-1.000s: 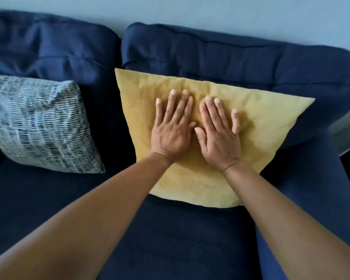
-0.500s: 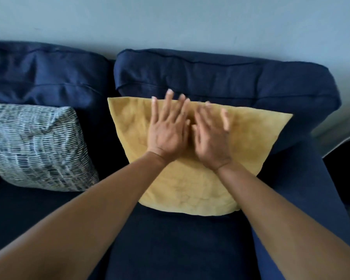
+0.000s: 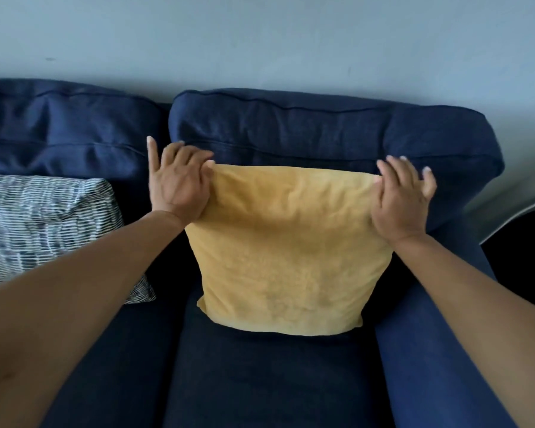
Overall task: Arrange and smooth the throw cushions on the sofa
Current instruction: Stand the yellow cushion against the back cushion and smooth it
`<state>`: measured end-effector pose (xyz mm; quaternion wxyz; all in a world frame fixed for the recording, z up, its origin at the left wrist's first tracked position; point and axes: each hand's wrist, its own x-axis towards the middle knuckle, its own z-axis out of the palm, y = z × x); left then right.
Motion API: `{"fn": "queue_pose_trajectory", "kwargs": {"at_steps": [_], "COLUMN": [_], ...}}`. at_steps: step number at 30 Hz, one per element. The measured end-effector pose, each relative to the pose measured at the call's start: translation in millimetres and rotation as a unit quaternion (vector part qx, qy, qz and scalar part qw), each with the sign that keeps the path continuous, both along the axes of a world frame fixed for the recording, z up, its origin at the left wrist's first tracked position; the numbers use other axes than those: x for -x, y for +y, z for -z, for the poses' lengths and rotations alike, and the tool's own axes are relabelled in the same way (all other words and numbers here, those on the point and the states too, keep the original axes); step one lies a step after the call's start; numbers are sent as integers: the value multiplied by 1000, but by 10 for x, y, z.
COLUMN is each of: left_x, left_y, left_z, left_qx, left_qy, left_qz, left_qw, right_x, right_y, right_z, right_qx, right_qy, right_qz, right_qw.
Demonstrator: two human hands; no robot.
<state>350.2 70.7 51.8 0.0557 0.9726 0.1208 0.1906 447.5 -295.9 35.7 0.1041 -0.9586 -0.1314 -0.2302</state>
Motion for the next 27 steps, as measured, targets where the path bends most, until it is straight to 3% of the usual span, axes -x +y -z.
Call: {"fn": "queue_pose_trajectory", "kwargs": {"at_steps": [3,5,8,14,18,21,25,27], "left_x": [-107,-168,-198,-213,-212,-178,59,183], "left_y": [-277,-325,-239,-104,-167,-239,-466,-704], "left_z": [-14,-22,-91,-183,-134,-133,-82,22], "left_qx": [-44,-70,-85,-108,-101,-62,-36,-54], "left_qy": [39,111,134,68,79,42,-107,-105], "left_qz": [59,42,15,11,-22,-37,70,149], "left_qw": [997,990,987,992,992,996,991,982], "right_x": [131,119,11,-183,-310,-214,133,370], "right_y": [363,415,191,162,188,132,311,538], "right_z": [-1,36,19,-136,-112,-104,-202,-168], "right_qx": [50,71,82,91,117,54,-47,-37], "right_qy": [-39,-9,16,-66,-48,-27,-69,-64], "right_qz": [-89,-68,-1,-60,-46,-5,-34,-107], "right_qw": [994,995,996,992,991,998,996,992]}}
